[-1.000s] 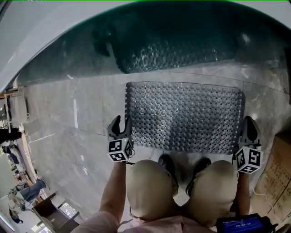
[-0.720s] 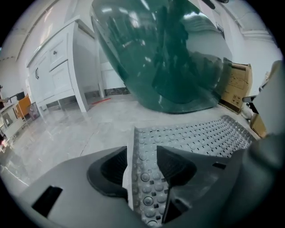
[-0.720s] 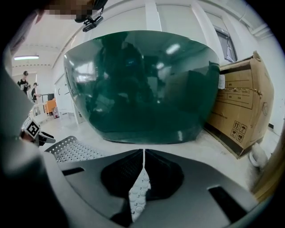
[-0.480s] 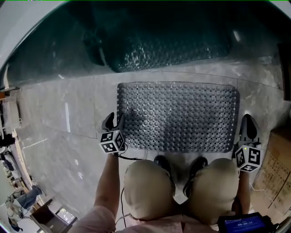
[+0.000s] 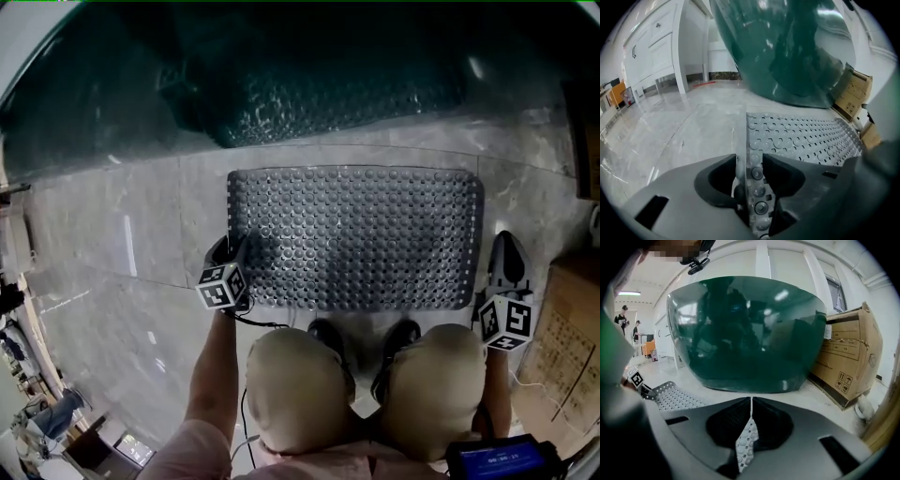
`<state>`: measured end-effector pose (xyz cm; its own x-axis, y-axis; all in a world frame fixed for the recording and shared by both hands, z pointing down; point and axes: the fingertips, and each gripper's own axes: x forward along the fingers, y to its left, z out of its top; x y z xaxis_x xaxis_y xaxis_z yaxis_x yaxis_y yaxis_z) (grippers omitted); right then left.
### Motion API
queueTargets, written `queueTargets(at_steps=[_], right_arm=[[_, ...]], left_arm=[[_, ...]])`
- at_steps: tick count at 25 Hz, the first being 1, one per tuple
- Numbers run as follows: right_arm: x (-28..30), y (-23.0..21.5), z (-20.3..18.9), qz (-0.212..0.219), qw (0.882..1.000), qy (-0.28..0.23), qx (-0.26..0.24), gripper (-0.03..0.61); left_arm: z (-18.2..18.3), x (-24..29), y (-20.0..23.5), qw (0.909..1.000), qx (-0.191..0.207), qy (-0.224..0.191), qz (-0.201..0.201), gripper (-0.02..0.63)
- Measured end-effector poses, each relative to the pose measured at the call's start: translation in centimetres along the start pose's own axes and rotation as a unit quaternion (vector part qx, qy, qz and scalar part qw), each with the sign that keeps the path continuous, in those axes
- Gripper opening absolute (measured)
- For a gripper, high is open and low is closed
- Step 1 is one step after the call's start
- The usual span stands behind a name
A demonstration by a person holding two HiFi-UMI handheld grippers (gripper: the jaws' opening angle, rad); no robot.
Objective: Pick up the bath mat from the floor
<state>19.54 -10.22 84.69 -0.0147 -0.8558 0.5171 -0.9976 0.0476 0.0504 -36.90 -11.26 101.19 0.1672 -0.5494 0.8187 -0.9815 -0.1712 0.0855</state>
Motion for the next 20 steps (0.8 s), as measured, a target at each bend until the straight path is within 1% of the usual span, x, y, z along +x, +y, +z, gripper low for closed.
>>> queueTargets(at_steps=[3, 5, 6, 11, 17, 18, 19, 20], right_arm=[[0.5, 0.3, -0.5, 0.006, 1.0, 0.004, 0.007, 0.02], [0.6, 0.4, -1.2, 0.013, 1.0, 0.011, 0.01, 0.02], [0.6, 0.4, -1.4, 0.013, 1.0, 0.011, 0.012, 0.02], [0.8, -0.3, -2.1, 0.006, 1.0, 0.01, 0.027, 0.02], [1.6, -0.6, -4.5, 0.01, 0.999, 0.03, 0.04, 0.025], [1.6, -0.6, -4.9, 0.014, 0.998, 0.035, 0.04, 0.054], [1.7, -0.6, -5.4, 0.017, 0.998, 0.042, 0.042, 0.098], [1.8, -0.7, -6.0, 0.022, 0.998, 0.049, 0.045, 0.123]], left_arm=[[0.0, 0.1, 0.4, 0.9998, 0.009, 0.005, 0.019, 0.146], [-0.1, 0.2, 0.7, 0.9992, 0.009, 0.009, 0.037, 0.06], [0.0, 0.2, 0.8, 0.9991, 0.011, 0.01, 0.039, 0.048], [0.5, -0.5, -0.1, 0.9991, 0.035, 0.012, 0.021, 0.04], [0.9, -1.3, -0.4, 0.9993, 0.031, 0.001, 0.02, 0.037], [0.9, -1.5, -0.5, 0.9992, 0.035, 0.001, 0.02, 0.037], [1.0, -1.7, -0.7, 0.9991, 0.038, 0.001, 0.02, 0.037], [1.0, -1.8, -0.9, 0.999, 0.041, 0.0, 0.019, 0.037]])
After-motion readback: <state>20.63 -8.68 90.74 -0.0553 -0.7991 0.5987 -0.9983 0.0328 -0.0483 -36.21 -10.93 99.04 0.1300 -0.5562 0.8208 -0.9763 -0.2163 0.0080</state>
